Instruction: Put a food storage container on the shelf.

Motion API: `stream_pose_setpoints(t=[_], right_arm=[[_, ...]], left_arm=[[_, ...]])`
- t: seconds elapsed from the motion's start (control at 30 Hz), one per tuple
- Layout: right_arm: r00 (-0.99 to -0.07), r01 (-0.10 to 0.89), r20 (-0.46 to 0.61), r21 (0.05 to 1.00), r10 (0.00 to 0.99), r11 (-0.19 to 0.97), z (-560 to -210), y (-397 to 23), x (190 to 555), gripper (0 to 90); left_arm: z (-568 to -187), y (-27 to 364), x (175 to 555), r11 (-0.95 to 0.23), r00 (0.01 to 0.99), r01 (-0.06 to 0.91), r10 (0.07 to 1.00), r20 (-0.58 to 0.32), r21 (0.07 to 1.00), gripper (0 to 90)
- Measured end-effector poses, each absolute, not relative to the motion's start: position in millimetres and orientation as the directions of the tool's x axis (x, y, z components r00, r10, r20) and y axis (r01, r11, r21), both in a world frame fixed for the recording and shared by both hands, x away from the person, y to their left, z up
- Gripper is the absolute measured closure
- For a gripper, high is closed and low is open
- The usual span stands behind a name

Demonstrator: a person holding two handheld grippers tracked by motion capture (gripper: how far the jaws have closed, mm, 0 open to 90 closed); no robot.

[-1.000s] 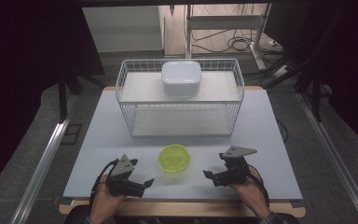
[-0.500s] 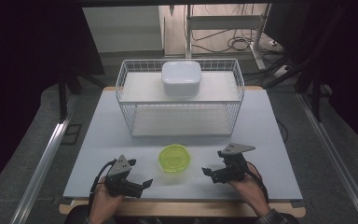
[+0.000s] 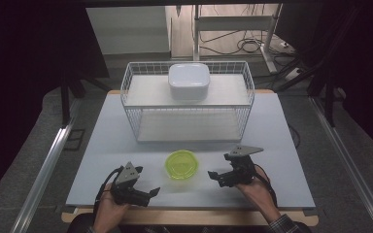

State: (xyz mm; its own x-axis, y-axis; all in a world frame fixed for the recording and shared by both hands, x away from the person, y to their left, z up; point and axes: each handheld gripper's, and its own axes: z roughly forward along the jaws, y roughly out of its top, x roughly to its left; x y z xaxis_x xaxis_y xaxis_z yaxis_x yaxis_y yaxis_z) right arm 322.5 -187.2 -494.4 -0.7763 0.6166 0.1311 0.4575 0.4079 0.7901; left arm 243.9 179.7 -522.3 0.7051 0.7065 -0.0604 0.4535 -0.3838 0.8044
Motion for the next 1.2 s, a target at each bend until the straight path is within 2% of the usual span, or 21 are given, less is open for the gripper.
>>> stream_pose_setpoints(t=[0.37,0.8,1.1,1.13,1.17,1.2], right_arm=[[-0.774,0.547,0.258,0.732,0.578,0.407,-487,-164,343,7.2],[-0.745,0.649,0.433,0.644,0.508,0.404,-490,-134,377,46.8],[-0.667,0.741,0.568,0.573,0.482,0.35,-500,-128,394,67.5],[-0.652,0.756,0.594,0.562,0.472,0.337,-501,-129,395,70.8],[-0.642,0.764,0.61,0.558,0.464,0.324,-502,-131,396,77.8],[-0.642,0.765,0.608,0.556,0.468,0.327,-502,-131,397,78.9]], left_arm=[[-523,180,244,-0.391,0.702,0.454,0.711,-0.051,0.8,2.4],[-524,177,244,-0.415,0.71,0.45,0.703,-0.035,0.791,2.4],[-525,174,243,-0.434,0.721,0.444,0.693,-0.025,0.784,2.5],[-525,174,243,-0.437,0.722,0.443,0.692,-0.023,0.783,2.5],[-525,173,243,-0.441,0.723,0.442,0.69,-0.019,0.781,2.5],[-525,173,243,-0.447,0.726,0.44,0.687,-0.016,0.779,2.5]])
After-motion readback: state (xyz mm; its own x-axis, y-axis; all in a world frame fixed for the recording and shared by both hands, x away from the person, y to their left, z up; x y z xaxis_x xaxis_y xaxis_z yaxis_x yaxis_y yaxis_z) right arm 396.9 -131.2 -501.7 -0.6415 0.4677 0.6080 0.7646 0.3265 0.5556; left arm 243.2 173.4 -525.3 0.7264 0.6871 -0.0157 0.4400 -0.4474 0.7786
